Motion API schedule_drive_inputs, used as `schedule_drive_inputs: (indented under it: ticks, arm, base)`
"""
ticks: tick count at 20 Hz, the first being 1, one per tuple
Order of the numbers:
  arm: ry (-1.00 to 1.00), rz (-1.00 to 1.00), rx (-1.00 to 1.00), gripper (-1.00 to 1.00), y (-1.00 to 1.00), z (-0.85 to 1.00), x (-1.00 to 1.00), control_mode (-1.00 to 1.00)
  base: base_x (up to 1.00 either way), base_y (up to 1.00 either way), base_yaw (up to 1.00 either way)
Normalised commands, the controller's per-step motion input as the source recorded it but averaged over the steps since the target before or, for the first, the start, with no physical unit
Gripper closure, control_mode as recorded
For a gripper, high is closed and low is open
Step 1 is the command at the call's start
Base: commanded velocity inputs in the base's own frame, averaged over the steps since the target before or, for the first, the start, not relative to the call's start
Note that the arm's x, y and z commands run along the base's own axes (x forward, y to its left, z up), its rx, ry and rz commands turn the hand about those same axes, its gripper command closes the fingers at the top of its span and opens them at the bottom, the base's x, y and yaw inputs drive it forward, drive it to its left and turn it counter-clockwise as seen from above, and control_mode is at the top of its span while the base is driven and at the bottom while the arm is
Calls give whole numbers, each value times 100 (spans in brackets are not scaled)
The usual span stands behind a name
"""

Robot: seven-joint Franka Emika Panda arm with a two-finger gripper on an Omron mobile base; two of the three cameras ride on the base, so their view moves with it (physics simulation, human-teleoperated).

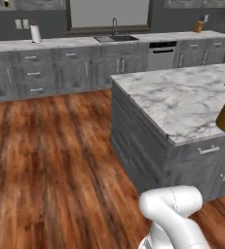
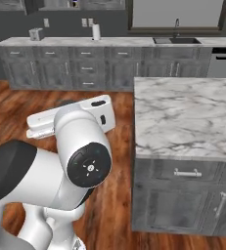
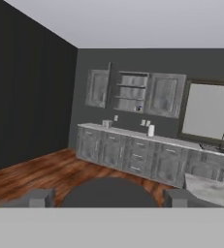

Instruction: Collect the turmeric, mayonnaise, and shaker from the cabinet and place them next to the stove.

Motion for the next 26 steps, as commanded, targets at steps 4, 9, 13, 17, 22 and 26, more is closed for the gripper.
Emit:
schedule_drive_inputs:
  ticks: [4,9,13,17,22,26]
  arm:
    - [0,0,0,100,0,0,0,100]
    - [0,0,0,100,0,0,0,100]
    - [0,0,0,100,0,0,0,100]
    - [0,0,0,100,0,0,0,100]
    - [0,0,0,100,0,0,0,100]
    - [0,0,0,100,0,0,0,100]
  base:
    - [0,-100,2]
    - [16,-100,5]
    - [24,-100,7]
    - [31,-100,7]
    - [46,-100,7]
    - [54,-100,7]
